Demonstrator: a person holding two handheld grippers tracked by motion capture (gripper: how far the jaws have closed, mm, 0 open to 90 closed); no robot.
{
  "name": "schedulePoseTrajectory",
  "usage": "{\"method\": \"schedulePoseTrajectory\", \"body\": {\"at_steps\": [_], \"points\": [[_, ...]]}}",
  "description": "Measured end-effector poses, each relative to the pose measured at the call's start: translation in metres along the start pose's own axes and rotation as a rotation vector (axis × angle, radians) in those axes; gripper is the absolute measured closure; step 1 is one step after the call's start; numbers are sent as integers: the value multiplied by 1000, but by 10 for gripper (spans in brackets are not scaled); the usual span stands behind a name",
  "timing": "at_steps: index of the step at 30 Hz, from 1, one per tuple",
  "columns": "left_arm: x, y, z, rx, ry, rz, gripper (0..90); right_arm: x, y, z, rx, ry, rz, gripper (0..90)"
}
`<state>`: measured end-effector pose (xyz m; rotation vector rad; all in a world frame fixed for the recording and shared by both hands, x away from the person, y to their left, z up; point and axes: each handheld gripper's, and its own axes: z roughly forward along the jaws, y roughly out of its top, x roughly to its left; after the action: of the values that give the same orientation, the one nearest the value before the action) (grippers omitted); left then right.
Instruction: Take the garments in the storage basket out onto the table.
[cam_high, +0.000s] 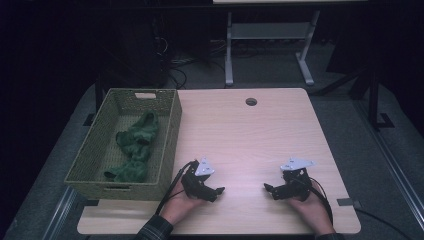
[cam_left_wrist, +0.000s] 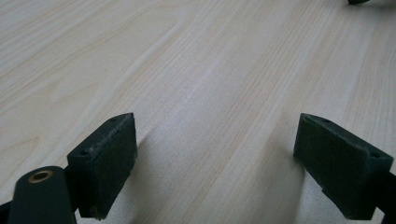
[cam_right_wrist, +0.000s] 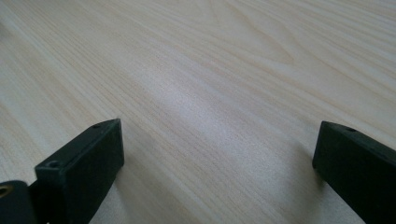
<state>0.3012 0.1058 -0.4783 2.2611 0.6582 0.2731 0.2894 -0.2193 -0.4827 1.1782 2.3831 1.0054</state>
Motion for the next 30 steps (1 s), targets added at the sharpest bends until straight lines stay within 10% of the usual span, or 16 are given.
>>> {"method": "schedulePoseTrajectory", "body": {"at_steps": [30], "points": [[8,14,-19,-24,-58,-29,133,-1,0,0,-3,2,-8,17]]}}
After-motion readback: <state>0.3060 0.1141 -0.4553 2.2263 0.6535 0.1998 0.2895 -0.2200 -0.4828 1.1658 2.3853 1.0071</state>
